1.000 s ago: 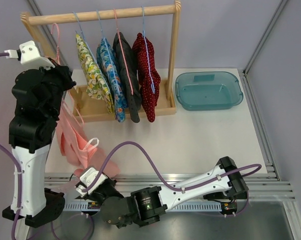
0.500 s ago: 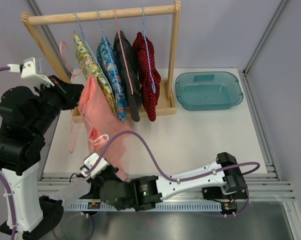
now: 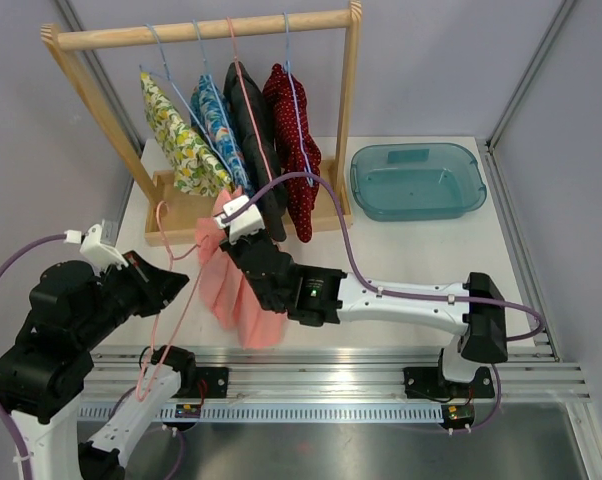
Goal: Remove the skirt from the hanger
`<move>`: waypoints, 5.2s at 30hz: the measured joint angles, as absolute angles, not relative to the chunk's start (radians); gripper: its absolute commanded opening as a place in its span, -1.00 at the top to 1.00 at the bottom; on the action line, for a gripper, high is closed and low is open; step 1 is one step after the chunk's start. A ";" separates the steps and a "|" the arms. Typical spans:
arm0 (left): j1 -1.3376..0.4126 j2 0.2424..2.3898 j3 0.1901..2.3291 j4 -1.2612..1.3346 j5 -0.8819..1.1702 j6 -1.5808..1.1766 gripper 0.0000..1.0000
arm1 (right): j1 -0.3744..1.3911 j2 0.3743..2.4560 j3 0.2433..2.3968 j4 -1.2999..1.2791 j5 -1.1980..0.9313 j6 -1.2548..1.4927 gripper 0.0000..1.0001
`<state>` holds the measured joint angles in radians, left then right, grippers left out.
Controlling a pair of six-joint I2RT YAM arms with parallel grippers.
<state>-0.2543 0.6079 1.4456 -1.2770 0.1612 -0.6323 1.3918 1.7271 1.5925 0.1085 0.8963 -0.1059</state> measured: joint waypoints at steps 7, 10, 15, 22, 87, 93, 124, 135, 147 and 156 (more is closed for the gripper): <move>-0.254 0.602 1.452 -1.359 0.102 -0.635 1.00 | 1.369 1.559 1.254 0.075 0.897 0.056 1.00; -0.254 0.599 1.439 -1.361 -0.004 -0.619 1.00 | 1.370 1.345 1.055 -0.009 0.910 0.133 1.00; -0.254 0.585 1.312 -1.320 -0.093 -0.599 1.00 | 1.371 1.005 1.031 -0.163 0.992 0.136 1.00; -0.254 0.593 1.181 -1.201 -0.119 -0.579 1.00 | 1.363 0.848 1.227 -0.142 1.149 -0.171 1.00; 0.093 1.456 2.071 -0.708 0.114 -0.371 1.00 | 0.248 1.499 1.192 -0.155 0.213 0.353 -0.99; 0.184 1.562 2.193 -0.708 0.133 -0.424 1.00 | 0.248 1.461 1.170 -0.155 0.197 0.352 -0.99; 0.145 1.352 2.089 -0.735 0.294 -0.469 -0.15 | 0.248 1.239 1.114 -0.253 0.163 0.357 -0.99; -0.110 1.553 2.093 -0.743 0.136 -0.472 0.10 | 0.248 1.155 1.099 -0.301 0.167 0.353 -0.99; -0.151 1.586 2.035 -0.749 -0.041 -0.473 0.11 | 0.248 1.097 1.092 -0.345 0.173 0.336 -0.99; -0.178 1.519 2.041 -0.746 -0.050 -0.464 0.09 | 0.248 1.097 1.070 -0.345 0.171 0.337 -0.99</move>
